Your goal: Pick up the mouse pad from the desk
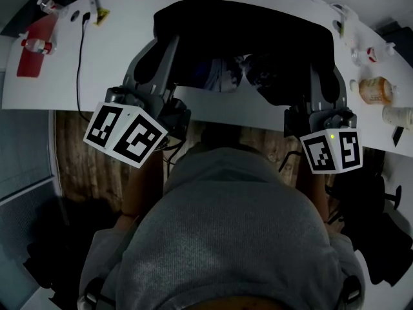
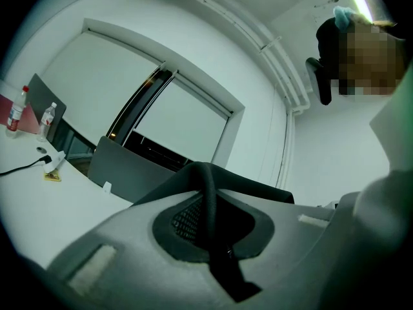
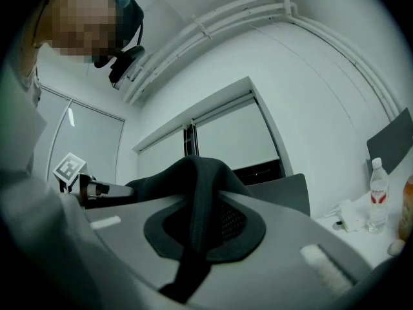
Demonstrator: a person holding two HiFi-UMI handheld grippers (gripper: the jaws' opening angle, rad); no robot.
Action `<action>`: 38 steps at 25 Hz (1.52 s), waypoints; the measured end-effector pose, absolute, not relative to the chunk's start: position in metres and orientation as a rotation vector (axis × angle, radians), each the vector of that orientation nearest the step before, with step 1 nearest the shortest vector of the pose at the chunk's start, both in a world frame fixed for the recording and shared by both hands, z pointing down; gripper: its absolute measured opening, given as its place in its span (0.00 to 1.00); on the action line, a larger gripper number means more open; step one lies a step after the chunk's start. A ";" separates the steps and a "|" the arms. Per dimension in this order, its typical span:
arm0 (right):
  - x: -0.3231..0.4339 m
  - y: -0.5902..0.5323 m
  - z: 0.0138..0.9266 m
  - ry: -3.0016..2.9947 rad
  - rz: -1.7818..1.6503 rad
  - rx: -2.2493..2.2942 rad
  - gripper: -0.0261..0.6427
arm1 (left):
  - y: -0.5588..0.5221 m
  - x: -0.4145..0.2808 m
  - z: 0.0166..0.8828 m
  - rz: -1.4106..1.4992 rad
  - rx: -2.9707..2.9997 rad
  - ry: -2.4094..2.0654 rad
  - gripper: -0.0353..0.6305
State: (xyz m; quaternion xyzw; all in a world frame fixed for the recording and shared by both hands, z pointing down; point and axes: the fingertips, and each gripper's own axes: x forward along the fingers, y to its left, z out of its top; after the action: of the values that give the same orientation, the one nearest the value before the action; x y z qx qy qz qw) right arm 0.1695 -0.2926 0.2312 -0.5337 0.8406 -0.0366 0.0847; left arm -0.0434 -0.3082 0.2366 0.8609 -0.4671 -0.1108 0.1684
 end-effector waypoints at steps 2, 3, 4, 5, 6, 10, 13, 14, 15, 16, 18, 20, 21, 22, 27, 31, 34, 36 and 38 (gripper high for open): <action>0.169 -0.292 0.235 2.517 -0.118 -1.589 0.06 | -0.308 -0.043 0.241 -0.298 2.440 -1.338 0.08; 0.169 -0.292 0.236 2.520 -0.123 -1.586 0.06 | -0.307 -0.042 0.242 -0.290 2.437 -1.343 0.08; 0.169 -0.291 0.237 2.521 -0.129 -1.582 0.06 | -0.307 -0.041 0.243 -0.285 2.436 -1.347 0.08; 0.170 -0.291 0.237 2.522 -0.133 -1.578 0.06 | -0.306 -0.041 0.244 -0.282 2.436 -1.351 0.08; 0.170 -0.292 0.237 2.522 -0.133 -1.574 0.06 | -0.306 -0.041 0.244 -0.281 2.436 -1.355 0.08; 0.168 -0.289 0.236 2.528 -0.134 -1.555 0.06 | -0.303 -0.042 0.247 -0.281 2.432 -1.369 0.09; 0.168 -0.285 0.235 2.535 -0.135 -1.540 0.06 | -0.300 -0.041 0.247 -0.289 2.430 -1.378 0.09; 0.168 -0.284 0.234 2.537 -0.133 -1.534 0.06 | -0.298 -0.041 0.246 -0.291 2.430 -1.383 0.09; 0.169 -0.283 0.234 2.540 -0.132 -1.529 0.06 | -0.297 -0.040 0.246 -0.291 2.430 -1.390 0.09; 0.169 -0.281 0.234 2.543 -0.131 -1.523 0.06 | -0.295 -0.040 0.246 -0.291 2.430 -1.396 0.09; 0.170 -0.278 0.233 2.549 -0.126 -1.514 0.06 | -0.291 -0.039 0.246 -0.293 2.432 -1.410 0.09; 0.171 -0.275 0.233 2.555 -0.110 -1.510 0.06 | -0.287 -0.037 0.244 -0.294 2.439 -1.422 0.09; 0.172 -0.274 0.233 2.559 -0.096 -1.510 0.06 | -0.286 -0.037 0.244 -0.293 2.442 -1.427 0.09; 0.172 -0.273 0.233 2.565 -0.079 -1.513 0.06 | -0.286 -0.036 0.243 -0.291 2.443 -1.431 0.09; 0.176 -0.268 0.232 2.579 -0.060 -1.504 0.06 | -0.281 -0.032 0.242 -0.294 2.445 -1.443 0.09; 0.182 -0.262 0.228 2.576 -0.055 -1.488 0.06 | -0.275 -0.027 0.237 -0.300 2.460 -1.455 0.09; 0.184 -0.262 0.227 2.579 -0.054 -1.473 0.06 | -0.275 -0.025 0.236 -0.300 2.468 -1.456 0.09; 0.184 -0.262 0.225 2.581 -0.045 -1.465 0.06 | -0.275 -0.025 0.235 -0.301 2.472 -1.454 0.09; 0.184 -0.263 0.224 2.587 -0.037 -1.460 0.06 | -0.275 -0.025 0.235 -0.300 2.472 -1.457 0.09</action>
State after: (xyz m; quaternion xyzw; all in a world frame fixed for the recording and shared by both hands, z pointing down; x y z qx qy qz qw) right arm 0.1840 -0.2625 0.2240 -0.4898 0.8676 -0.0125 0.0853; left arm -0.0250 -0.2750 0.2352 0.8499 -0.5007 -0.1030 0.1280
